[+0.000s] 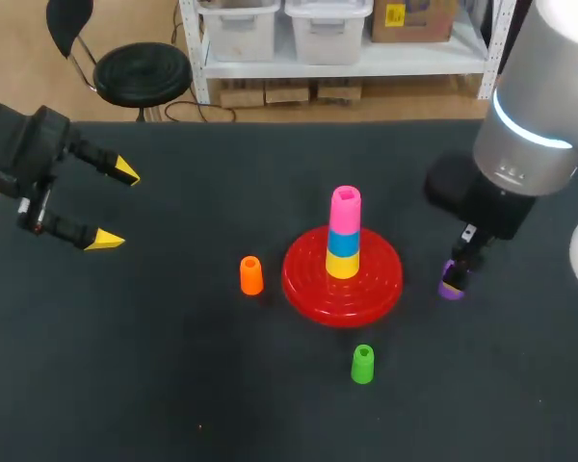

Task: Pick up and stack the cylinders on the red base in this order: pink,purple,orange,green

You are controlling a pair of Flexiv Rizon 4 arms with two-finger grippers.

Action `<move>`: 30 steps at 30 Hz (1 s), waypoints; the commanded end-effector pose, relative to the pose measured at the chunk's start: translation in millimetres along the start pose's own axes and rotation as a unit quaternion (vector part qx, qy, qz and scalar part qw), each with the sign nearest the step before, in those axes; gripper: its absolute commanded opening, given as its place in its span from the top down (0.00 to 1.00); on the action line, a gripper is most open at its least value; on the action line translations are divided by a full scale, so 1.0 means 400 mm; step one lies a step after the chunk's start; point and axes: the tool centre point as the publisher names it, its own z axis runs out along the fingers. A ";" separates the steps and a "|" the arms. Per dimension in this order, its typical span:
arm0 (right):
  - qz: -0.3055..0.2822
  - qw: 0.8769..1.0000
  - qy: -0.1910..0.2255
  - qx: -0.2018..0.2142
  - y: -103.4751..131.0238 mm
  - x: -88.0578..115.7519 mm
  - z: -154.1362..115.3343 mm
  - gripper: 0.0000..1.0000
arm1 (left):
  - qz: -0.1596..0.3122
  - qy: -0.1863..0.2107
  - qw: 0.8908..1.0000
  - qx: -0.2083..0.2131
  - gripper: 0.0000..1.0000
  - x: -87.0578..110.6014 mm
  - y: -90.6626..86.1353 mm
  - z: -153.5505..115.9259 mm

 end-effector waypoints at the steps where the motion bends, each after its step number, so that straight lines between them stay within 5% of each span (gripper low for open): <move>1: -0.001 1.000 0.005 -0.008 -0.018 -0.014 0.020 0.00 | 0.002 -0.002 1.000 -0.001 0.00 0.003 -0.002 -0.001; 30: -0.010 0.998 0.039 -0.041 -0.042 -0.021 0.107 0.00 | 0.002 -0.002 1.000 -0.001 0.00 0.003 -0.002 -0.001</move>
